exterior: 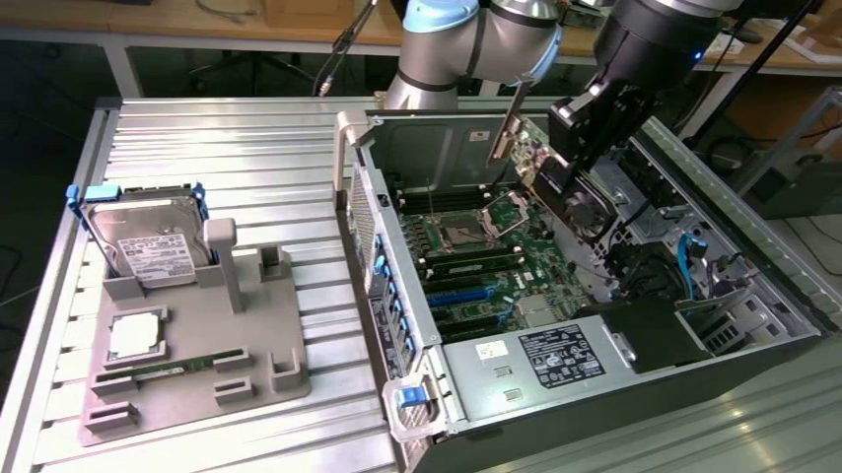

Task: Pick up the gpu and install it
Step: 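Insert the gpu into the slot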

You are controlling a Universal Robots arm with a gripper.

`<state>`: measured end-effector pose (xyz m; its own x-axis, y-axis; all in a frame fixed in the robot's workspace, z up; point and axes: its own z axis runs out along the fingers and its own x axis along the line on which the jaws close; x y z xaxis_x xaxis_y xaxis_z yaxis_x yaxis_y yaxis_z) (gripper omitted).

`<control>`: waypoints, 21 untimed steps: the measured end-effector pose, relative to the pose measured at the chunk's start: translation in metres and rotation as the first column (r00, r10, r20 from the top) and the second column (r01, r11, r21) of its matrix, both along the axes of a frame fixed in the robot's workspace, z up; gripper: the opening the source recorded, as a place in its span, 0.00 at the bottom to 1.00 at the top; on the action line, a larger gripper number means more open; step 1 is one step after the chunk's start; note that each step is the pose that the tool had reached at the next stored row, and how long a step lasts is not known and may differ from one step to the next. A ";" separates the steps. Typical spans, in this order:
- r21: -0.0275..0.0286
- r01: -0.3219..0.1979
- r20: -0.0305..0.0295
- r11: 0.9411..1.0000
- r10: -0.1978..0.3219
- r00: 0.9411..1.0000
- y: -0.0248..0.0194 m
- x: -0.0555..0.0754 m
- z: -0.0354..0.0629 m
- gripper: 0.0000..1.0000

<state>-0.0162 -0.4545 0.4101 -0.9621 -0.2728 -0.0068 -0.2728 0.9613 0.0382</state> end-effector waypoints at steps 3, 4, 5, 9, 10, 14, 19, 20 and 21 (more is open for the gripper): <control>0.000 -0.001 0.000 1.000 0.001 1.000 0.0000 0.000 0.0000 0.27; 0.000 -0.001 0.000 1.000 0.001 1.000 0.0000 0.000 0.0000 0.27; 0.000 -0.001 0.000 1.000 0.001 1.000 0.0000 0.000 0.0000 0.27; 0.000 -0.001 0.000 1.000 0.001 1.000 0.0000 0.000 0.0000 0.27; 0.000 -0.001 0.000 1.000 0.001 1.000 0.0000 0.000 0.0000 0.27; 0.000 -0.025 0.000 1.000 0.025 1.000 0.0000 0.000 0.0000 0.27; 0.000 -0.047 0.000 0.999 0.047 0.999 0.0000 0.000 0.0000 0.27; 0.000 -0.050 0.000 0.999 0.050 0.999 0.0000 0.000 0.0000 0.27; 0.000 -0.053 0.000 0.999 0.053 0.999 0.0000 0.000 0.0000 0.27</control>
